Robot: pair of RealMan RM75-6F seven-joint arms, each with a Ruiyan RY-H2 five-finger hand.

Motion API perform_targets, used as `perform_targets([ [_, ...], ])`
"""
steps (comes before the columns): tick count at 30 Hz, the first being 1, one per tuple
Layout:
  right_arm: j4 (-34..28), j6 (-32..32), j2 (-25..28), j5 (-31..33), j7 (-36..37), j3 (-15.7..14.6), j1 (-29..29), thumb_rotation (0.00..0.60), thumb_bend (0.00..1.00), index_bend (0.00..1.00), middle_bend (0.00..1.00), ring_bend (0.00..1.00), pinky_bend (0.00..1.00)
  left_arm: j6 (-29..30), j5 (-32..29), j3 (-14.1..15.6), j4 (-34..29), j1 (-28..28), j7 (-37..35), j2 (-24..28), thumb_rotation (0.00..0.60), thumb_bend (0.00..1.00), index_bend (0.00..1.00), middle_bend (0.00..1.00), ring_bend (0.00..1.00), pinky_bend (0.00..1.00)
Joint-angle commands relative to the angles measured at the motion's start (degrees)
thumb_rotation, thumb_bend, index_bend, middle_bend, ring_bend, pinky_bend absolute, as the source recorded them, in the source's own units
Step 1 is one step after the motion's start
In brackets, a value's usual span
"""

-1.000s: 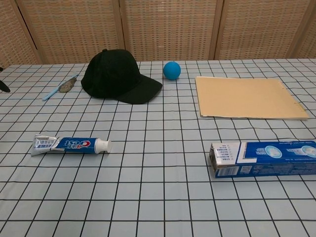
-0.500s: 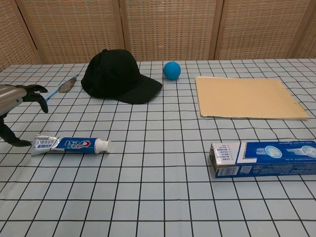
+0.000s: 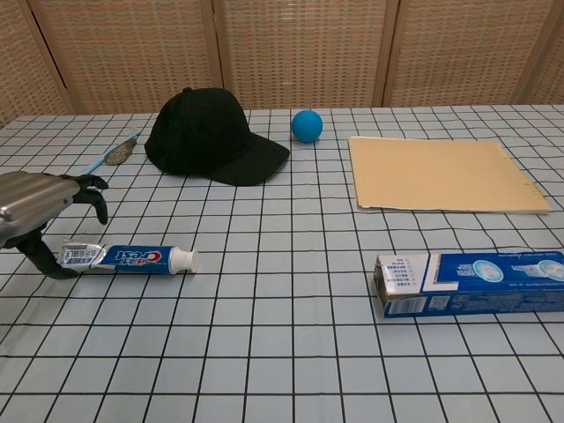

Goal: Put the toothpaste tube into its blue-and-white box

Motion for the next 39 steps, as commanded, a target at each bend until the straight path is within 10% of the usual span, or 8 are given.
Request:
perform_targets([
  [1,0.08,0.03,-0.02,-0.02,0.01,-0.02,-0.01,0.600,0.15,0.03,0.00,0.00,0.00,-0.27,-0.33,0.13,0.88,-0.51,-0.41,-0.82,0.600,0.12,0.36,0.12,0.15,0.14],
  [17,-0.05,0.08,0.26,0.05,0.87,0.03,-0.04,0.600,0.15,0.03,0.00,0.00,0.00,-0.17,-1.33,0.54,6.24,-3.39,1.08,-6.05,0.600,0.13,0.41,0.15,0.18,0.16],
  [28,-0.18,0.20,0.65,0.18,1.87,0.13,-0.13,0.600,0.15,0.03,0.00,0.00,0.00,1.82,2.98,1.62,12.53,-3.87,-3.44,-10.07,0.600,0.54,0.81,0.50,0.47,0.39],
  [39,-0.71,-1.44,0.34,-0.01,0.96,-0.52,0.41,0.600,0.15,0.06,0.00,0.00,0.00,6.96,11.37,2.32,10.61,-2.49,-13.29,-3.79,0.600,0.56,0.86,0.54,0.51,0.42],
])
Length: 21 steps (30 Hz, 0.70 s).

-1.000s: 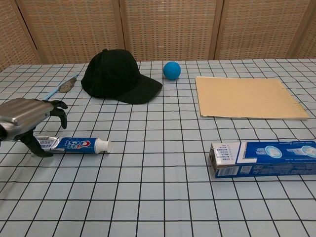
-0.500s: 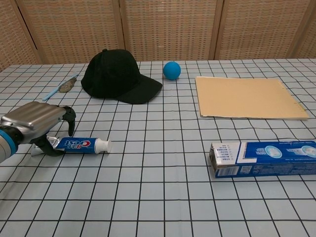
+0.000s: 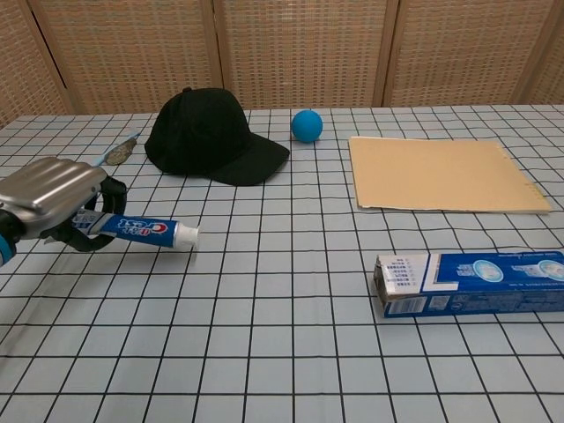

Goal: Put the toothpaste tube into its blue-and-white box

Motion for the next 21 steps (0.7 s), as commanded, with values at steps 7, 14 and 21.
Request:
perform_targets([
  [7,-4.23,-6.96,-0.04,3.39,-4.32,-0.18,2.29,0.600,0.15,0.13,0.00,0.00,0.00,3.91,5.53,-0.05,-4.85,1.46,-8.33,8.23,0.600,0.56,0.86,0.54,0.51,0.42],
  [14,-8.73,-12.75,-0.69,8.67,-11.31,1.15,4.96,0.600,0.15,0.17,0.00,0.00,0.00,5.04,6.86,-0.27,-7.03,2.26,-11.01,11.28,0.600,0.56,0.86,0.54,0.51,0.42],
  [21,-10.73,-16.51,-3.15,12.85,-16.90,2.71,7.91,0.600,0.15,0.18,0.00,0.00,0.00,4.69,6.47,-0.56,-7.18,2.81,-12.59,12.77,0.600,0.56,0.86,0.54,0.51,0.42],
])
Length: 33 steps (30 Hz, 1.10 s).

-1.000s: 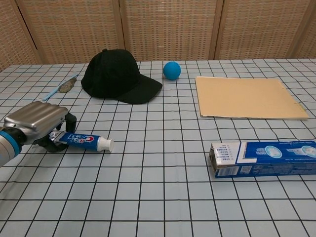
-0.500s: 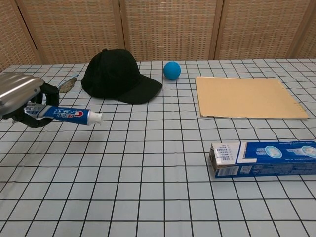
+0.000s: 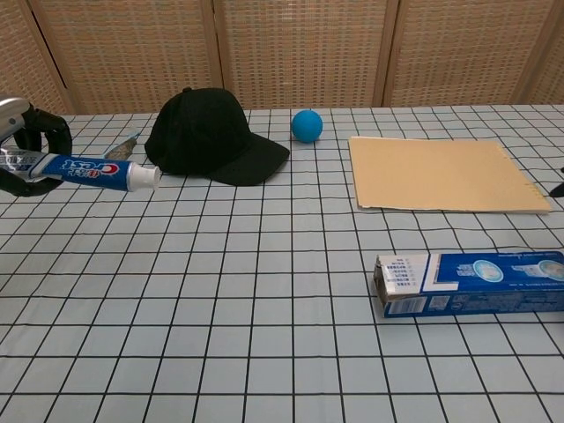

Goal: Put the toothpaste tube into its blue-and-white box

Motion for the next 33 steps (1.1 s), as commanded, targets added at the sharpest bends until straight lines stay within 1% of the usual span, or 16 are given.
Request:
perform_targets([
  [1,-0.93,-1.94,-1.35,2.48,-2.79,0.94,1.60,0.600,0.15,0.18,0.00,0.00,0.00,-0.12,0.00,0.01,0.08,0.17,-0.38,0.30,0.600,0.56,0.86,0.54,0.51,0.42],
  [9,-1.12,-4.51,-4.32,6.97,-8.60,1.48,4.05,0.600,0.15,0.19,0.00,0.00,0.00,0.20,0.54,-0.07,0.01,0.63,-1.65,1.37,0.600,0.56,0.86,0.54,0.51,0.42],
  [14,-0.89,-5.55,-5.75,9.57,-10.63,1.82,5.29,0.600,0.15,0.20,0.00,0.00,0.00,0.31,0.77,0.02,0.02,0.95,-2.13,1.84,0.600,0.56,0.86,0.54,0.51,0.42],
  [18,0.06,-6.13,-7.04,10.78,-11.22,1.86,6.14,0.600,0.15,0.24,0.01,0.00,0.00,0.38,1.00,0.14,0.63,1.20,-2.89,1.77,0.600,0.56,0.86,0.54,0.51,0.42],
  [21,1.10,-6.47,-7.85,11.82,-11.26,1.91,6.58,0.600,0.15,0.28,0.05,0.00,0.00,0.66,1.46,0.08,0.81,1.26,-3.60,1.81,0.600,0.56,0.86,0.54,0.51,0.42],
  [23,1.83,-6.50,-8.29,12.06,-10.99,1.93,6.73,0.600,0.15,0.31,0.08,0.01,0.04,0.95,1.92,0.07,0.82,1.29,-4.35,1.85,0.600,0.56,0.86,0.54,0.51,0.42],
  [25,2.77,-6.66,-8.83,12.39,-10.55,1.92,6.91,0.600,0.15,0.35,0.12,0.05,0.09,1.44,2.55,0.01,1.02,1.32,-5.35,1.79,0.600,0.56,0.86,0.54,0.51,0.42],
  [28,3.97,-7.06,-9.46,12.80,-9.93,1.84,7.16,0.600,0.15,0.40,0.17,0.10,0.15,1.79,3.16,0.08,1.22,1.38,-6.04,1.78,0.600,0.56,0.86,0.54,0.51,0.42],
  [33,6.51,-8.21,-10.74,13.77,-8.92,1.69,7.84,0.600,0.15,0.44,0.21,0.15,0.20,2.11,3.80,0.27,0.99,1.57,-6.25,1.85,0.600,0.56,0.86,0.54,0.51,0.42],
])
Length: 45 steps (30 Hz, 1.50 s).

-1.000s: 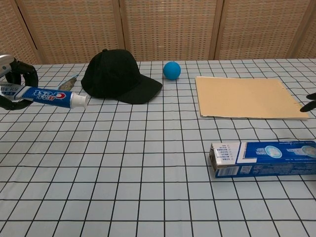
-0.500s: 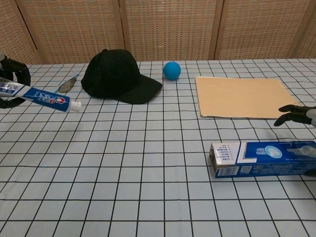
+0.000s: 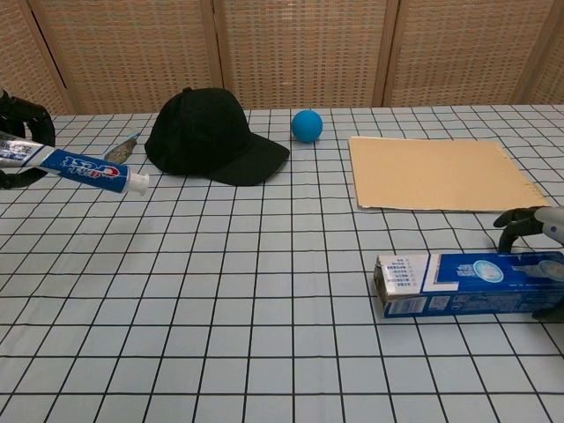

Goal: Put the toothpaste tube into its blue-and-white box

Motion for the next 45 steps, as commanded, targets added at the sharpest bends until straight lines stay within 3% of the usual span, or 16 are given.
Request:
perform_targets([
  [1,1.06,-0.46,-0.71,0.42,0.50,-0.10,0.45,0.600,0.15,0.45,0.23,0.17,0.22,0.11,0.13,0.01,-0.08,0.08,-0.01,0.05,0.600,0.56,0.86,0.54,0.51,0.42],
  [7,0.52,1.42,-0.94,-2.07,1.78,-0.12,0.62,0.600,0.16,0.61,0.42,0.43,0.48,0.12,0.45,-0.11,-0.31,0.08,-0.44,0.38,0.600,0.56,0.86,0.54,0.51,0.42],
  [9,-0.61,1.90,-0.64,-2.68,2.25,0.25,0.85,0.600,0.16,0.63,0.44,0.46,0.51,0.16,0.94,-0.14,-0.75,-0.05,-1.47,0.64,0.600,0.56,0.86,0.54,0.51,0.42],
  [20,-9.07,-0.37,3.98,-1.00,6.64,3.87,3.17,0.600,0.17,0.66,0.46,0.49,0.54,-1.52,2.90,-1.42,-6.64,-2.03,-9.40,4.96,0.600,0.56,0.86,0.54,0.51,0.42],
  [24,-12.17,-2.77,6.51,1.46,10.11,6.52,4.77,0.600,0.17,0.66,0.46,0.49,0.54,-3.65,3.14,-3.30,-12.38,-4.16,-12.01,8.89,0.600,0.56,0.86,0.54,0.51,0.42],
  [32,-11.36,-7.99,8.74,5.77,15.40,9.08,7.88,0.600,0.17,0.66,0.46,0.49,0.54,-9.05,-0.40,-6.55,-21.22,-7.07,-13.86,16.60,0.600,0.56,0.86,0.54,0.51,0.42],
  [45,-10.66,-13.79,11.22,6.76,26.31,13.04,11.54,0.600,0.17,0.67,0.47,0.50,0.54,-18.66,-7.41,-11.03,-28.24,-12.66,-14.38,25.94,0.600,0.56,0.86,0.54,0.51,0.42],
])
